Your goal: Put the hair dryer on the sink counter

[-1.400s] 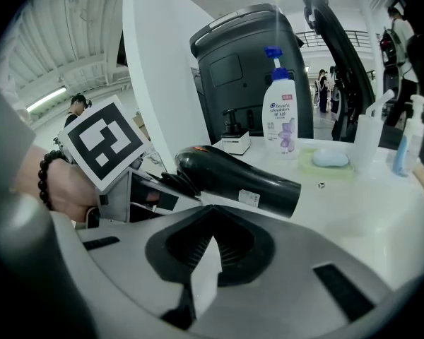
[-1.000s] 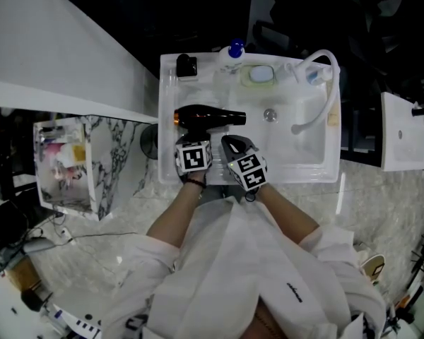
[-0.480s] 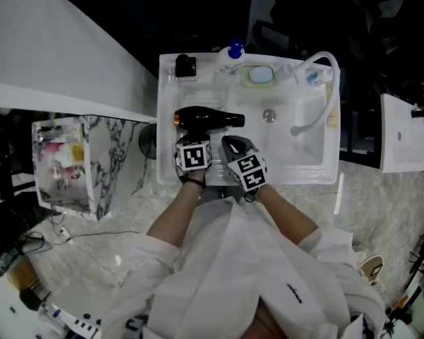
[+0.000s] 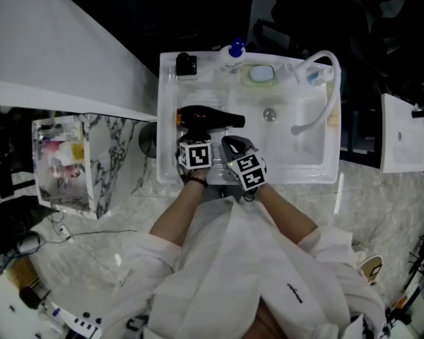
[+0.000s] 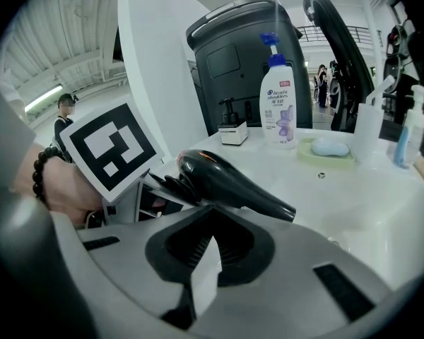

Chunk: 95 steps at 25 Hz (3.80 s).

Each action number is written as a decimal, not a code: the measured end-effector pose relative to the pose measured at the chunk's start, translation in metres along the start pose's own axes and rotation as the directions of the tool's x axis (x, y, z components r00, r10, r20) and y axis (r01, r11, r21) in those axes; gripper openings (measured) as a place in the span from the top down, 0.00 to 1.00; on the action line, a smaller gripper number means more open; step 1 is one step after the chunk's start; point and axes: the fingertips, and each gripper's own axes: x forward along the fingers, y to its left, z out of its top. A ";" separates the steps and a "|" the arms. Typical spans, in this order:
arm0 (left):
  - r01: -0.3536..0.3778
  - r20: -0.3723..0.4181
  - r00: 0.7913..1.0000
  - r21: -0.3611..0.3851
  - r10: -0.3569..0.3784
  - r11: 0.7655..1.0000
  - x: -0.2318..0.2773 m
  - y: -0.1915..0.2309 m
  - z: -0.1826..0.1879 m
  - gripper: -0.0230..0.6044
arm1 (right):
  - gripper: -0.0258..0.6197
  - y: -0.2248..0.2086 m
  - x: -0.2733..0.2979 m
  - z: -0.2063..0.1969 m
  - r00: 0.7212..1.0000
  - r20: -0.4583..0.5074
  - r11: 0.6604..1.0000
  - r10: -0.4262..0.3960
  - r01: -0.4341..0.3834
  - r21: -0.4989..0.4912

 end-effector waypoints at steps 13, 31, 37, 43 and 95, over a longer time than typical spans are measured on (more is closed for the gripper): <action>0.004 -0.015 1.000 0.038 -0.004 0.999 0.001 -0.005 0.000 0.53 | 0.93 0.000 -0.005 0.003 1.000 0.009 1.000 -0.013 0.013 -0.003; 0.051 0.114 0.992 0.090 -0.061 0.995 -0.056 0.001 0.007 0.47 | 0.93 0.004 -0.038 0.015 0.998 0.058 0.999 -0.034 0.036 -0.036; 0.041 0.285 0.955 0.138 -0.079 0.990 -0.127 0.011 0.031 0.59 | 0.93 0.003 -0.079 0.040 0.987 0.149 0.997 -0.065 0.071 -0.041; -0.029 0.544 0.837 0.149 -0.058 0.988 -0.210 0.024 0.074 0.89 | 0.93 0.002 -0.125 0.070 0.957 0.271 0.994 -0.106 0.111 0.000; -0.052 0.858 0.508 0.114 -0.072 0.992 -0.340 0.052 0.116 0.92 | 0.93 -0.026 -0.264 0.130 0.820 0.521 0.965 -0.239 0.259 0.035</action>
